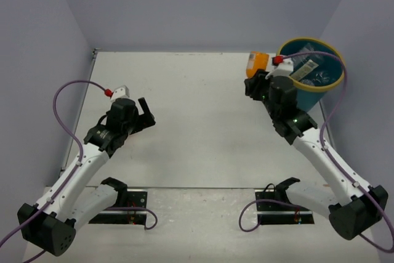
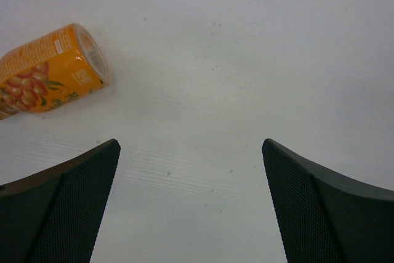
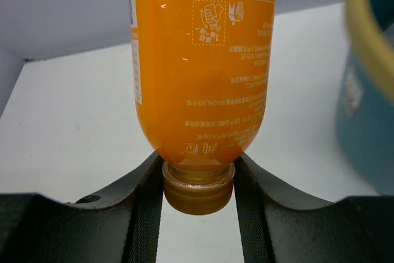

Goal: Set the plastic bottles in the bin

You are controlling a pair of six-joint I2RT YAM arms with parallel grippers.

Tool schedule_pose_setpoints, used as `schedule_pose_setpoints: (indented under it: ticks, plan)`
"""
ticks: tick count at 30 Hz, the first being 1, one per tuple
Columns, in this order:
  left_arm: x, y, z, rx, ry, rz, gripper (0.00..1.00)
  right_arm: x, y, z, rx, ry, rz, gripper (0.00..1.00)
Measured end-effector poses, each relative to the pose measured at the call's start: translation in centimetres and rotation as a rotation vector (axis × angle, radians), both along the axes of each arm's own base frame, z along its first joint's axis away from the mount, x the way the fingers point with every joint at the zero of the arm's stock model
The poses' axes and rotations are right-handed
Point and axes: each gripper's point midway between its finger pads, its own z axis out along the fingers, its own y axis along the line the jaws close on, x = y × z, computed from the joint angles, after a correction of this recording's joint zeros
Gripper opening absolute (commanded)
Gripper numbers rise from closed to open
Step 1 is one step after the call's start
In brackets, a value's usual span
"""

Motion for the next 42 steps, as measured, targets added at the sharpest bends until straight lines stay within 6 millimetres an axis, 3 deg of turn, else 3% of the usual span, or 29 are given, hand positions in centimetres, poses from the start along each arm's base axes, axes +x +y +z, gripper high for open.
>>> schedule_pose_setpoints:
  ticks: [5,8,9,11,13,15,18,23,30,34,39,42]
  plan:
    - [1.4,-0.4,3.3,-0.022,-0.075,0.008,1.00,2.3,-9.3,5.9,0.019,-0.101,-0.215,0.25]
    - [1.8,-0.4,4.2,-0.027,-0.099,0.013,1.00,3.6,-13.0,7.9,0.003,-0.116,-0.302,0.26]
    - [1.8,-0.4,4.4,-0.027,-0.102,0.015,1.00,4.2,-13.9,8.2,0.001,-0.111,-0.318,0.34]
    - [1.8,-0.3,4.4,-0.024,-0.101,0.017,1.00,5.2,-14.9,7.9,-0.004,-0.090,-0.331,0.57]
    - [1.8,-0.2,4.3,-0.021,-0.099,0.020,1.00,6.0,-15.7,7.1,-0.011,-0.055,-0.342,0.90]
    - [1.8,0.0,4.3,-0.014,-0.096,0.027,1.00,6.9,-16.6,5.7,-0.019,0.005,-0.352,0.99]
    - [1.7,0.3,4.4,-0.002,-0.095,0.040,1.00,7.8,-17.6,4.1,-0.032,0.063,-0.374,0.99]
    - [1.5,0.8,4.2,0.017,-0.085,0.058,1.00,7.3,-17.6,3.8,-0.032,0.089,-0.365,0.99]
    - [1.4,0.9,4.0,-0.005,-0.076,0.093,1.00,5.2,-16.3,7.3,-0.002,-0.003,-0.302,0.99]
    - [1.2,1.6,3.3,-0.033,-0.049,0.198,1.00,3.7,-14.9,9.3,0.037,-0.070,-0.237,0.99]
    - [1.3,3.7,1.1,-0.057,0.031,0.352,1.00,2.6,-12.9,9.8,0.083,-0.098,-0.139,0.99]
    - [1.6,7.1,-1.2,-0.068,0.109,0.496,1.00,2.4,-11.6,9.2,0.089,-0.084,-0.091,0.99]
